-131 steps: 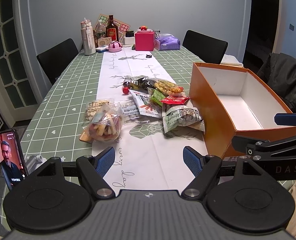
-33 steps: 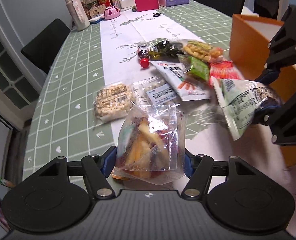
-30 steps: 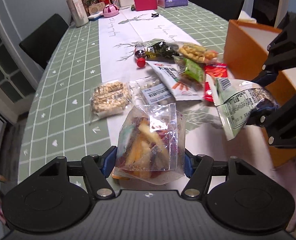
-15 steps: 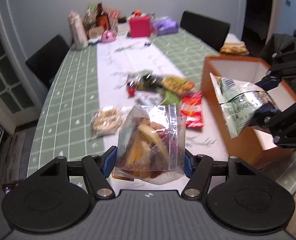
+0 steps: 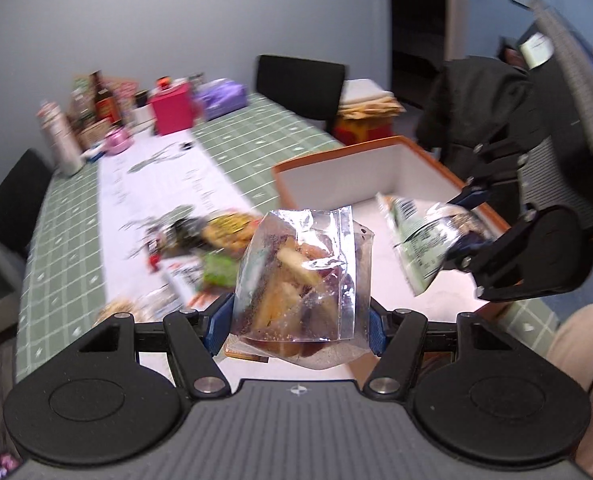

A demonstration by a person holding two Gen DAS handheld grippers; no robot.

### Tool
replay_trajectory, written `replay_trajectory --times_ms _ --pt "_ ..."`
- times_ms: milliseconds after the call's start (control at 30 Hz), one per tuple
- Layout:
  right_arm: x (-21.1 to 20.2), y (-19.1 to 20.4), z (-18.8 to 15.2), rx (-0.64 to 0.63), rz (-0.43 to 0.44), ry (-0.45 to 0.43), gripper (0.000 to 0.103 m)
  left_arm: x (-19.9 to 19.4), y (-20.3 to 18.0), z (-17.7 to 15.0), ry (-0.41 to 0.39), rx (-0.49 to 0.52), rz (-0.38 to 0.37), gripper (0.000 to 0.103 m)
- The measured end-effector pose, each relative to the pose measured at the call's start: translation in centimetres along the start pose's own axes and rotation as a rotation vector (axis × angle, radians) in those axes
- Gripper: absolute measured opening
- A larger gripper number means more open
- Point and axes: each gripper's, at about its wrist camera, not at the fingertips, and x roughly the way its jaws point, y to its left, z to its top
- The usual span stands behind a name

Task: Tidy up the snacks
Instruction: 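Lift both held bags and carry them over the orange box, then open both tools to drop the bags into the orange box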

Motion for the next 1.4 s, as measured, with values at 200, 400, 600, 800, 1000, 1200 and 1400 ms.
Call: replay_trajectory --times_ms 200,400,600,800,1000,1200,1400 --pt "1.4 -2.2 -2.5 0.05 0.088 0.024 0.041 2.6 -2.3 1.5 0.01 0.111 -0.157 0.074" --pt "3.5 -4.3 -4.0 0.113 0.142 0.051 0.041 5.8 -4.7 2.1 0.04 0.215 -0.227 0.074" --pt "5.5 -4.6 -4.1 0.095 0.165 0.087 0.041 8.9 -6.1 2.1 0.127 0.199 -0.201 0.074" --pt "7.5 -4.5 -4.1 0.039 0.226 0.135 0.041 10.7 -5.9 1.6 0.193 0.155 -0.238 0.074" --pt "8.7 -4.6 -4.3 0.017 0.241 0.185 0.041 11.8 -5.6 0.8 0.254 0.121 -0.271 0.074" --pt "9.3 -4.4 -3.8 -0.029 0.246 0.22 0.04 12.2 -6.0 0.4 0.292 0.126 -0.288 0.074" --pt "10.6 -3.2 -3.7 -0.123 0.225 0.28 0.041 12.4 -6.5 0.2 0.317 0.118 -0.329 0.074"
